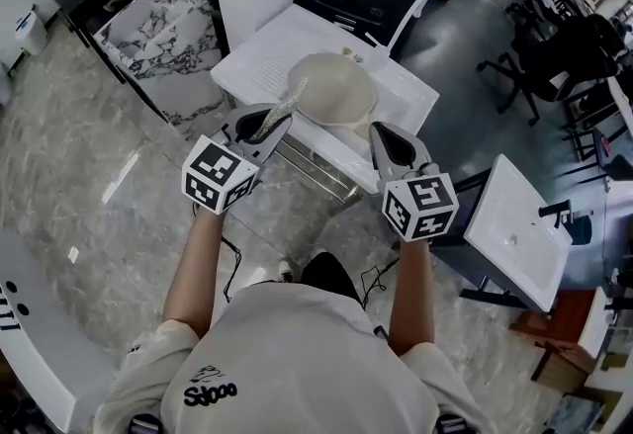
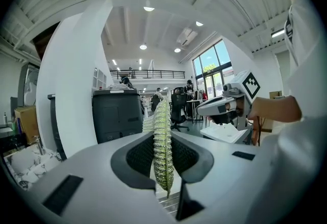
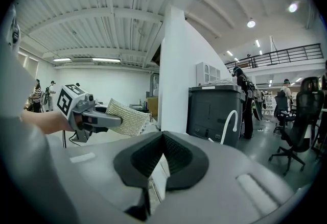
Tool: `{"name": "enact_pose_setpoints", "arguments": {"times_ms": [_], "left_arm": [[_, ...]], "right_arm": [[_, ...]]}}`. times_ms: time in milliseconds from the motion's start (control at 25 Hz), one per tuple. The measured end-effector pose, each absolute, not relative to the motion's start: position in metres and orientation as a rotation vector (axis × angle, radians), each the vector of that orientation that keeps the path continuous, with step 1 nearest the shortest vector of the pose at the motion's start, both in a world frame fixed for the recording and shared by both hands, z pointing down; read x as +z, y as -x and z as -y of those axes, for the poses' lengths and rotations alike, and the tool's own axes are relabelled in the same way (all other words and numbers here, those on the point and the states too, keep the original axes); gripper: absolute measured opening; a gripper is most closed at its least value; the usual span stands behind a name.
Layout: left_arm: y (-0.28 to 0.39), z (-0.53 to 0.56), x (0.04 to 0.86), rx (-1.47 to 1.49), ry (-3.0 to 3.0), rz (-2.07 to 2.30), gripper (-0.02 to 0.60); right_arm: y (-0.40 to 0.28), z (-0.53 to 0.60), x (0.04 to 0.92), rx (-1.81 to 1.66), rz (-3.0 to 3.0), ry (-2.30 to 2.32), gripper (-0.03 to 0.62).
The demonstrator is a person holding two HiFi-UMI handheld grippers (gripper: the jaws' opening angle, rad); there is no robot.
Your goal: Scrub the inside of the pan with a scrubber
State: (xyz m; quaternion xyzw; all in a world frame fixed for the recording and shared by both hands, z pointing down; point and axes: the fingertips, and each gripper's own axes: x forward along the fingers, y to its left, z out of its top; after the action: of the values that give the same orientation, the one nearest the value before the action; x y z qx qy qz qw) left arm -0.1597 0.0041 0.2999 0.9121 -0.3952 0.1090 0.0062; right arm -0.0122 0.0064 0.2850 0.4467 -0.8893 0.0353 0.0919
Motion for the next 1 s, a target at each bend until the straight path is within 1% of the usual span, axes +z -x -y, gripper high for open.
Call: {"name": "enact_pose_setpoints", "arguments": {"times_ms": [280,1000], "left_arm": [[0.149,0.034,0.315,0.375,-2.852,1.182,0.066],[0.115,0.185,0.354,0.546,-2.812,1.076,0.067]], "right_arm": [[0.003,0.033,0.297,0.135,2.624,-1.364,0.009],[-0.025,0.174,0.329,0.251,2.576,-1.408,0.009]]}}
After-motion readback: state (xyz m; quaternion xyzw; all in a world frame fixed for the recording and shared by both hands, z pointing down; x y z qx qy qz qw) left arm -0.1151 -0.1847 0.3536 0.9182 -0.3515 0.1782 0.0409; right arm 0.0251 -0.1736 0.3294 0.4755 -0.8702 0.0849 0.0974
